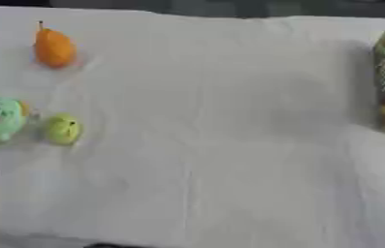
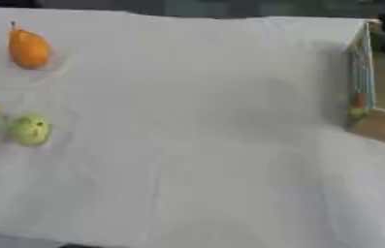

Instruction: Pick up the objects with one hand, pass them to the other hand, and then place them into the box on the other side of the table.

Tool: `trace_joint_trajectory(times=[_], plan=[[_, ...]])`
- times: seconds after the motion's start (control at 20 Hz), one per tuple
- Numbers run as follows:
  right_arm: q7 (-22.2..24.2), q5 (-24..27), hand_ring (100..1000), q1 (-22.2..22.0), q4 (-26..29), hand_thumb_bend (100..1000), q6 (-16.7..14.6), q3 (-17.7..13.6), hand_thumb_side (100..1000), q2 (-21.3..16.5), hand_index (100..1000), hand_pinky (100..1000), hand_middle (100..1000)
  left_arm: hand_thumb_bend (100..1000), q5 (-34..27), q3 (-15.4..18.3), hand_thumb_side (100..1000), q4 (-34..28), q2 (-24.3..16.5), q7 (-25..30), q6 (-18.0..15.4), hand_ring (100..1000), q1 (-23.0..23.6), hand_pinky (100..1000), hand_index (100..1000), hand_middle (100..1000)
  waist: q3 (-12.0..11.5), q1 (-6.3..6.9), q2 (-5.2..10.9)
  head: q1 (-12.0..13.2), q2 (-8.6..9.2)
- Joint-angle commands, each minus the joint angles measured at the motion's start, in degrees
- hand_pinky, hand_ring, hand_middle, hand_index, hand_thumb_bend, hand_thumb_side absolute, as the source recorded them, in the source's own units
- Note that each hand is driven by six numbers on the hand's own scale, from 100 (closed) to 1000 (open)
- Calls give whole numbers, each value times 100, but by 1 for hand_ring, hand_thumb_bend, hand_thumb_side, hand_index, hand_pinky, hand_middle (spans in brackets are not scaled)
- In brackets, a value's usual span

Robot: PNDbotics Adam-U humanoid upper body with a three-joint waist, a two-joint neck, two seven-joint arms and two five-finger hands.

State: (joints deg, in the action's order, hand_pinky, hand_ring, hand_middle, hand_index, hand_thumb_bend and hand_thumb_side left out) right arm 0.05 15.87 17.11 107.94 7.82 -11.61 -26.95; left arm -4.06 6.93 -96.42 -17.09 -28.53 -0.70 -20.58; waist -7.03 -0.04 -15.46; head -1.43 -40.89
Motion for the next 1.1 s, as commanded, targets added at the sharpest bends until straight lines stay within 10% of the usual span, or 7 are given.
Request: trace_joint_trajectory(times=[0.05,0.6,1.1], plan=[[11,-20,1000,29,43,100,-6,-68,628,-112,983,1000,861,210,25,118,619,-75,-83,19,-3,675,-71,665,776,680,-5,-1,126,-5,-2],[-19,-3,1000,14,62,100,-19,-97,625,-143,982,1000,861,205,122,109,600,-64,-288,74,89,683,-194,670,786,689,57,30,121,-38,-17],[-19,-41,1000,-55,56,100,-9,-89,626,-249,982,1000,861,237,148,-635,521,284,-2543,1513,1459,742,-430,721,835,748,43,154,166,-97,-71]])
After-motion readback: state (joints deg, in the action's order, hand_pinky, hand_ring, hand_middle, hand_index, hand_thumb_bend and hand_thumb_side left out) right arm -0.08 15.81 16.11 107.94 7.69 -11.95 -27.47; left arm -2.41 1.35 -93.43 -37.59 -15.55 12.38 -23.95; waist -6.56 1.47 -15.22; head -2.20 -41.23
